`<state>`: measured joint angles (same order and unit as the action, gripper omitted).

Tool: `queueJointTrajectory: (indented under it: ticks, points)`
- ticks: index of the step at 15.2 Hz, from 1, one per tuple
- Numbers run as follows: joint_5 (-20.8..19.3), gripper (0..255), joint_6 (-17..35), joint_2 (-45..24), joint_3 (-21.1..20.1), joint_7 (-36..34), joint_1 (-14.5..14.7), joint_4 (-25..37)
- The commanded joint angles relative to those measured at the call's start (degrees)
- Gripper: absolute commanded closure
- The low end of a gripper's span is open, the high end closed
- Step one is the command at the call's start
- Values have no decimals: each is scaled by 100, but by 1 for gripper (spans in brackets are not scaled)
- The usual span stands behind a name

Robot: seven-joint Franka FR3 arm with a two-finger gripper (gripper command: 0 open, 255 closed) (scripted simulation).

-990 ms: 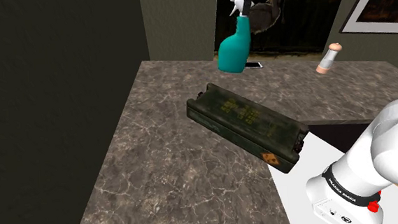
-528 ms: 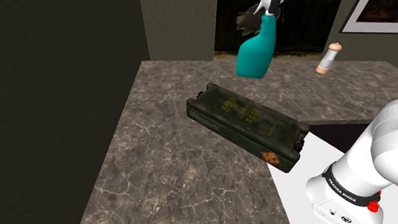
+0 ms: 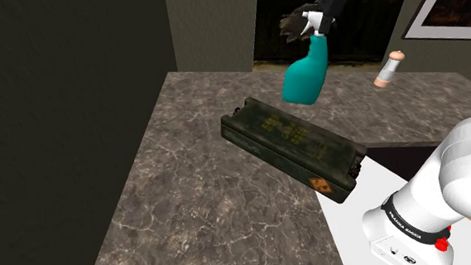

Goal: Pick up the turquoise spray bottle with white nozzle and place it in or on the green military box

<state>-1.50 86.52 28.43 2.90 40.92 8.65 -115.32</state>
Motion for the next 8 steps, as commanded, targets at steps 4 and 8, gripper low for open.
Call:
queueJointTrajectory:
  ticks: [4,8]
  points:
    - [-9,255,367,111,8,0,-6,-475]
    - [-14,255,665,176,12,-3,-9,-839]
